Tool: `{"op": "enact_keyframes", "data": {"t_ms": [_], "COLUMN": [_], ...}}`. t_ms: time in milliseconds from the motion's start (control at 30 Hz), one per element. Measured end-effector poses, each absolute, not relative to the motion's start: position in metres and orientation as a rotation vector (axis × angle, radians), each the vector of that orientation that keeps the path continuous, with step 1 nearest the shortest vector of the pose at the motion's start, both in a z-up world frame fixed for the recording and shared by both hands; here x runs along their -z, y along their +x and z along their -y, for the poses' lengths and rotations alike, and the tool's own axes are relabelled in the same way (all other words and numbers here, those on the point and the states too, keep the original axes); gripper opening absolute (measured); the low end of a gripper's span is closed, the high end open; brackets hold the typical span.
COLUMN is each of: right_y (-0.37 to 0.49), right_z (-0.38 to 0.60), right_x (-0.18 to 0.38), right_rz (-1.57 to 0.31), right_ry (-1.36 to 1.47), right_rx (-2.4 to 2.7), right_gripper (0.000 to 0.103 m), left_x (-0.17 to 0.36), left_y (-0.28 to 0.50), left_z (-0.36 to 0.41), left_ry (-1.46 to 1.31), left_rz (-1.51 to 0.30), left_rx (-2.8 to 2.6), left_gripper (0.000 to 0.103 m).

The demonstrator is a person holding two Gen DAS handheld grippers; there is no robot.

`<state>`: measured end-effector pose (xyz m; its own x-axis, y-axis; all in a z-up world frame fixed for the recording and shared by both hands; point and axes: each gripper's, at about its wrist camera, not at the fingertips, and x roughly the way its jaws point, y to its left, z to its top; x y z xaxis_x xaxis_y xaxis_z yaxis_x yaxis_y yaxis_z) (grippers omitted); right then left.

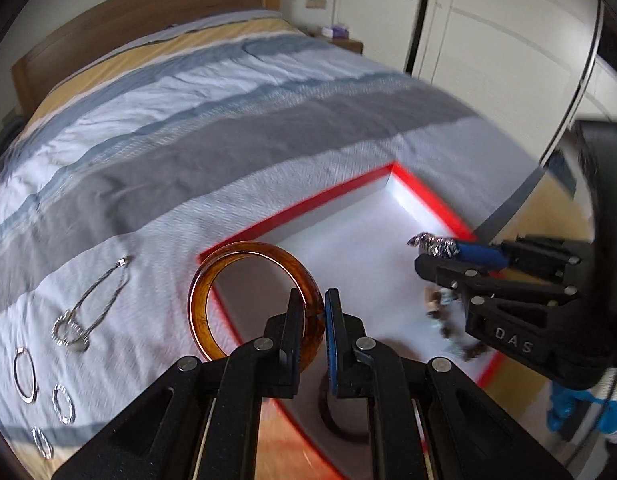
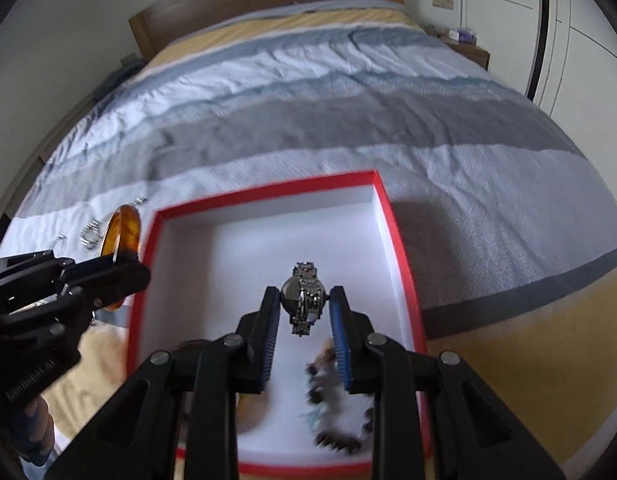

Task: Organize jewelry
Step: 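Grasp the amber bangle with the left tool while the right tool grasps the watch, drop both in box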

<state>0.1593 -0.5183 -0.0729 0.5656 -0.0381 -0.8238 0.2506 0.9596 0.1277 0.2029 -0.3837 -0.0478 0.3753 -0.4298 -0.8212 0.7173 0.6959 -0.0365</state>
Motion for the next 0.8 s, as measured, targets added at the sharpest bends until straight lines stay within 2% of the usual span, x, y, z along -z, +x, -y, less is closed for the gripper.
{"op": "enact_keyframes", "data": {"t_ms": [167,367,600,633,667,800], "right_y": [0.171,0.178,0.179,0.177,0.176,0.165], "right_z": [0.519,0.511,0.506,0.507,0.509,0.509], "right_x": [0.102,0.108,0.107,0.106,0.104,0.095], "right_rz": [-1.008,-1.005,-1.018,-1.023,-1.029,-1.037], "right_ry": [0.194,0.089,0.002,0.007,0.010,0.007], "right_rx": [0.193,0.189,0.197,0.196,0.198,0.204], "right_gripper": [0.024,0.024,0.026,0.026,0.026,0.026], "left_x": [0.083,0.107,0.109,0.108,0.107,0.095], "left_y": [0.212,0.213,0.215,0.214,0.215,0.214], "left_z": [0.393,0.399,0.393,0.393,0.390,0.384], "left_ry": [0.426,0.435,0.414,0.415,0.408,0.348], "left_rz": [-0.934,-0.948,-0.930,-0.928,-0.927,-0.921], "left_rx": [0.739,0.776,0.791,0.790,0.777,0.786], "left_gripper": [0.012,0.013,0.013,0.016,0.030,0.040]}}
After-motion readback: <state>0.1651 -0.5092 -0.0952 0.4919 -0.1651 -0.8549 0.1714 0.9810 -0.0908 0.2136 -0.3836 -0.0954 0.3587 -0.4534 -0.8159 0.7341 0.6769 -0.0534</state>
